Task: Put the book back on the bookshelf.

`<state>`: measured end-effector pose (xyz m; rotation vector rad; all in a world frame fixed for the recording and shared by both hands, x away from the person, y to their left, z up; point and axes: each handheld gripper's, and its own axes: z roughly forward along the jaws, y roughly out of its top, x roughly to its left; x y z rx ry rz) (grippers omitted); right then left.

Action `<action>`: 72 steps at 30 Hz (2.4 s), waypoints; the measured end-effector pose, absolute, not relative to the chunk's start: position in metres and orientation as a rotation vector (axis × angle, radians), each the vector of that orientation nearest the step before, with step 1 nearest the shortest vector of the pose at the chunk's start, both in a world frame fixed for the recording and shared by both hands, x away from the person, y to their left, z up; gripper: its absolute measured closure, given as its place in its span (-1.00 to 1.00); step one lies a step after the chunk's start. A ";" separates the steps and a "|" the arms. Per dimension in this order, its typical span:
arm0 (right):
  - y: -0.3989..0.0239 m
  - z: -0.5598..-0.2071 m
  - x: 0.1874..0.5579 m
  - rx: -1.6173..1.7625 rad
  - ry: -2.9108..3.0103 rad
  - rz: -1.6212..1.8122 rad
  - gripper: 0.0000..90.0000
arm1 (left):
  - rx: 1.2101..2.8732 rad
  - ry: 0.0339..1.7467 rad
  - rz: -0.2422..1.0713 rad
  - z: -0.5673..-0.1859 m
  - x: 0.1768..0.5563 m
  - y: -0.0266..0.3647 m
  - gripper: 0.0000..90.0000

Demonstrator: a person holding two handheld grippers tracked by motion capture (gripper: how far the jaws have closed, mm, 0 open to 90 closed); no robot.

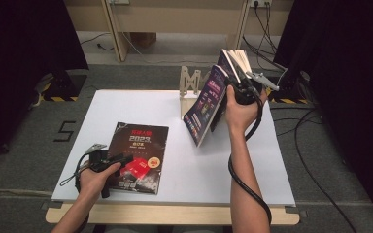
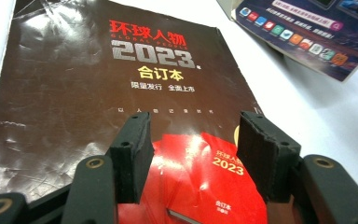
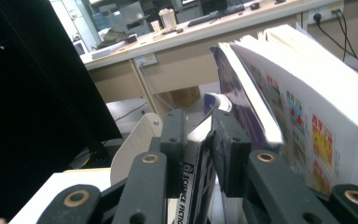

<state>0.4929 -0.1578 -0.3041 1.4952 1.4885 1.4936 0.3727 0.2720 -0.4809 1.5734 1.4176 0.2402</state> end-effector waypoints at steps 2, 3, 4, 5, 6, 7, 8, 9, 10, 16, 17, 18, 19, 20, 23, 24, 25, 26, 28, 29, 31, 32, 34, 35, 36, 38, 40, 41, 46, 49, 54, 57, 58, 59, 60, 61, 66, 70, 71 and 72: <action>-0.157 -0.306 0.493 1.518 1.493 1.492 0.64 | 1.579 1.416 0.244 -0.481 0.373 0.272 -0.02; -0.157 -0.307 0.494 1.519 1.496 1.486 0.63 | 1.578 1.418 0.244 -0.481 0.373 0.272 -0.02; -0.157 -0.307 0.494 1.523 1.499 1.483 0.61 | 1.577 1.422 0.244 -0.481 0.373 0.273 -0.02; -0.156 -0.309 0.493 1.537 1.499 1.488 0.59 | 1.576 1.423 0.243 -0.481 0.373 0.273 -0.02; -0.155 -0.310 0.493 1.548 1.503 1.482 0.59 | 1.574 1.421 0.239 -0.481 0.373 0.272 -0.02; -0.155 -0.311 0.494 1.557 1.518 1.470 0.58 | 1.576 1.418 0.242 -0.481 0.373 0.272 -0.02; -0.154 -0.312 0.496 1.565 1.536 1.467 0.57 | 1.579 1.417 0.243 -0.482 0.374 0.272 -0.02; -0.154 -0.313 0.497 1.575 1.542 1.466 0.56 | 1.582 1.419 0.243 -0.482 0.374 0.272 -0.02; -0.154 -0.313 0.498 1.567 1.553 1.449 0.56 | 1.581 1.419 0.243 -0.482 0.374 0.272 -0.02; -0.150 -0.309 0.506 1.631 1.575 1.410 0.51 | 1.583 1.417 0.243 -0.481 0.374 0.272 -0.02; -0.150 -0.308 0.507 1.630 1.577 1.408 0.51 | 1.578 1.416 0.241 -0.480 0.373 0.272 -0.02; -0.149 -0.308 0.508 1.634 1.577 1.398 0.51 | 1.575 1.415 0.242 -0.480 0.373 0.271 -0.02; -0.148 -0.308 0.509 1.641 1.578 1.395 0.51 | 1.577 1.411 0.244 -0.480 0.373 0.271 -0.02; -0.148 -0.307 0.511 1.646 1.581 1.391 0.52 | 1.577 1.412 0.245 -0.480 0.373 0.271 -0.02; -0.147 -0.307 0.515 1.659 1.582 1.380 0.56 | 1.577 1.418 0.243 -0.480 0.373 0.272 -0.02; -0.147 -0.308 0.516 1.670 1.583 1.374 0.58 | 1.576 1.415 0.244 -0.480 0.374 0.272 -0.02; -0.147 -0.308 0.518 1.681 1.586 1.365 0.60 | 1.578 1.412 0.244 -0.480 0.374 0.272 -0.02; -0.147 -0.308 0.519 1.689 1.589 1.360 0.63 | 1.578 1.414 0.246 -0.480 0.374 0.272 -0.02; -0.149 -0.308 0.520 1.700 1.588 1.350 0.72 | 1.580 1.417 0.246 -0.481 0.374 0.273 -0.02; -0.149 -0.309 0.520 1.702 1.586 1.350 0.76 | 1.578 1.418 0.243 -0.481 0.374 0.273 -0.02; -0.151 -0.309 0.520 1.723 1.581 1.341 0.82 | 1.577 1.416 0.244 -0.480 0.374 0.272 -0.02; -0.152 -0.309 0.520 1.727 1.581 1.354 0.83 | 1.580 1.415 0.245 -0.481 0.374 0.272 -0.02; -0.152 -0.307 0.520 1.730 1.582 1.366 0.84 | 1.582 1.418 0.247 -0.481 0.374 0.273 -0.02; -0.153 -0.307 0.519 1.723 1.579 1.376 0.84 | 1.580 1.418 0.246 -0.481 0.373 0.273 -0.02; -0.152 -0.306 0.517 1.718 1.574 1.388 0.84 | 1.579 1.416 0.245 -0.480 0.373 0.272 -0.01; -0.151 -0.303 0.514 1.682 1.577 1.406 0.84 | 1.585 1.411 0.248 -0.481 0.374 0.272 -0.01; -0.149 -0.298 0.511 1.650 1.568 1.426 0.84 | 1.587 1.416 0.248 -0.482 0.374 0.273 -0.01; -0.147 -0.294 0.509 1.620 1.562 1.432 0.85 | 1.587 1.417 0.247 -0.482 0.374 0.273 -0.01; -0.139 -0.283 0.509 1.519 1.556 1.408 0.85 | 1.587 1.416 0.251 -0.482 0.374 0.273 -0.01; -0.137 -0.280 0.511 1.483 1.525 1.413 0.85 | 1.578 1.419 0.249 -0.481 0.374 0.274 -0.01; -0.134 -0.277 0.520 1.444 1.496 1.403 0.85 | 1.579 1.421 0.247 -0.481 0.374 0.275 -0.01; -0.132 -0.284 0.524 1.423 1.459 1.395 0.85 | 1.579 1.420 0.249 -0.482 0.374 0.275 -0.01; -0.132 -0.286 0.525 1.425 1.455 1.386 0.85 | 1.579 1.421 0.248 -0.482 0.374 0.276 -0.01; -0.131 -0.288 0.525 1.422 1.455 1.366 0.85 | 1.580 1.421 0.248 -0.482 0.374 0.276 -0.01; -0.130 -0.290 0.526 1.418 1.453 1.358 0.85 | 1.579 1.422 0.247 -0.482 0.374 0.276 -0.01; -0.129 -0.293 0.526 1.413 1.454 1.347 0.84 | 1.579 1.421 0.246 -0.482 0.374 0.276 -0.01; -0.122 -0.305 0.526 1.398 1.475 1.302 0.84 | 1.582 1.417 0.247 -0.482 0.375 0.275 -0.01; -0.121 -0.308 0.521 1.387 1.485 1.301 0.83 | 1.583 1.417 0.247 -0.482 0.374 0.275 -0.01; -0.120 -0.308 0.519 1.389 1.487 1.303 0.83 | 1.582 1.417 0.245 -0.482 0.374 0.275 -0.01; -0.120 -0.308 0.518 1.390 1.488 1.292 0.83 | 1.580 1.416 0.245 -0.481 0.374 0.275 -0.01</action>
